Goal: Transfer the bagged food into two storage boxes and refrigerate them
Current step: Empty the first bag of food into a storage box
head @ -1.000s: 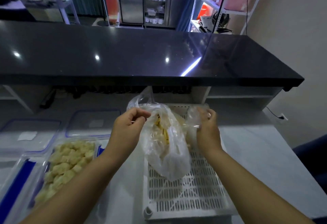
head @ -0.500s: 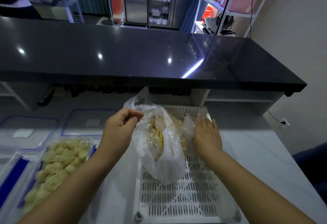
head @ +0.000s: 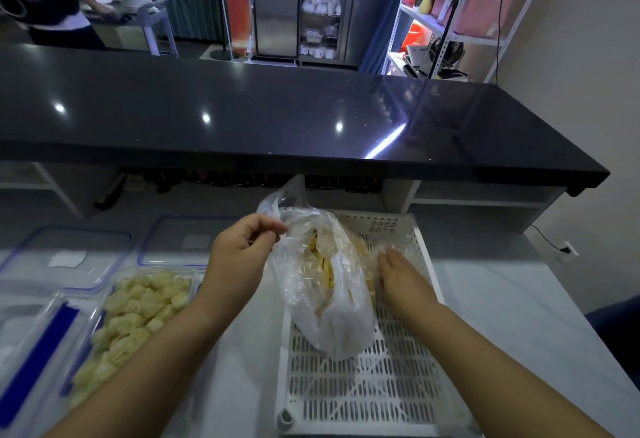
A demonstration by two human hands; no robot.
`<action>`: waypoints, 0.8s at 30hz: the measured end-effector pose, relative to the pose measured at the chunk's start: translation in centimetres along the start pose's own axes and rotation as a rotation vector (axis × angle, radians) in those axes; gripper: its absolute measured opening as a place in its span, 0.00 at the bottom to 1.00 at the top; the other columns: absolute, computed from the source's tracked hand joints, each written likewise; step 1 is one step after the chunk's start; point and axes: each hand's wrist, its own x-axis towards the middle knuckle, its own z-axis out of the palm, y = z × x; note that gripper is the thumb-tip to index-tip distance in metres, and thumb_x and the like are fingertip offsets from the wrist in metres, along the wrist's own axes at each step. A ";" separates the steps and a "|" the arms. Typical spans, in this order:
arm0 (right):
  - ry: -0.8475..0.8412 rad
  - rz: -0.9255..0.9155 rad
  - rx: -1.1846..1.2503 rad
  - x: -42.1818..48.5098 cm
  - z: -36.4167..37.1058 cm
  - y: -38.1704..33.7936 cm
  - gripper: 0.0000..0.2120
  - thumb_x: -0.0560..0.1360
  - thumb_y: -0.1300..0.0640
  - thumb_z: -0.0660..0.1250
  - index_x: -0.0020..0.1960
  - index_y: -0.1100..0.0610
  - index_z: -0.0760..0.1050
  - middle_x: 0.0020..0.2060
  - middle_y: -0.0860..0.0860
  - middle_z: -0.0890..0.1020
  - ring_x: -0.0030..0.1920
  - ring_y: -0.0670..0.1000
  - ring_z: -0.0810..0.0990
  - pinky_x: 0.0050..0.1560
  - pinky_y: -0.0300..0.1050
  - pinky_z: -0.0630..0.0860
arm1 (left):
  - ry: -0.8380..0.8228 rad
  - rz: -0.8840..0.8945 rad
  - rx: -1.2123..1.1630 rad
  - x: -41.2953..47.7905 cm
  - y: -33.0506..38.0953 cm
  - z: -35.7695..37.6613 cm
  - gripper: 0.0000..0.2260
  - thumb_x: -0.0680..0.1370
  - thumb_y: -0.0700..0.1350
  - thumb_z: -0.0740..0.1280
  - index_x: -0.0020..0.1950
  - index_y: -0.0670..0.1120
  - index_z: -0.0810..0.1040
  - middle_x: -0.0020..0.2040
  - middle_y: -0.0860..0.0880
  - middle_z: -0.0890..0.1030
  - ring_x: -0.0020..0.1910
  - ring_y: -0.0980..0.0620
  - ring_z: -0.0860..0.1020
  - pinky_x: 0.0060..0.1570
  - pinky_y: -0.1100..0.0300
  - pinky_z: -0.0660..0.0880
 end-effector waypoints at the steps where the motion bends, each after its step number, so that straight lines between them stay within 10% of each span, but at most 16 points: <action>1: 0.004 0.000 -0.002 0.0 -0.1 -0.2 0.24 0.80 0.63 0.52 0.75 0.61 0.55 0.76 0.57 0.55 0.75 0.55 0.53 0.73 0.47 0.51 | 0.010 -0.010 0.003 -0.2 -0.2 -0.5 0.13 0.77 0.38 0.62 0.43 0.54 0.81 0.42 0.56 0.82 0.41 0.50 0.79 0.40 0.58 0.78; 13: 0.606 -0.132 0.333 -2.3 -7.9 -11.5 0.11 0.77 0.59 0.60 0.51 0.57 0.81 0.49 0.52 0.82 0.51 0.51 0.76 0.50 0.48 0.72 | 0.220 -0.135 -0.004 -2.7 -3.9 -12.8 0.11 0.78 0.35 0.61 0.44 0.48 0.80 0.43 0.49 0.82 0.44 0.55 0.80 0.44 0.58 0.76; 20: 0.608 -0.403 0.286 -1.6 -6.0 -24.7 0.06 0.73 0.63 0.67 0.46 0.58 0.82 0.43 0.52 0.83 0.46 0.53 0.78 0.47 0.44 0.71 | 0.324 -0.180 -0.001 -2.8 -7.3 -23.9 0.13 0.77 0.35 0.61 0.42 0.49 0.80 0.41 0.52 0.83 0.40 0.61 0.80 0.42 0.62 0.74; 24: 0.293 -0.385 0.145 1.1 -1.1 -29.1 0.09 0.76 0.57 0.63 0.51 0.54 0.82 0.48 0.49 0.83 0.50 0.52 0.77 0.45 0.41 0.68 | 0.317 -0.221 -0.017 -2.5 -9.1 -28.3 0.13 0.77 0.34 0.61 0.42 0.49 0.80 0.41 0.53 0.83 0.40 0.59 0.80 0.42 0.65 0.74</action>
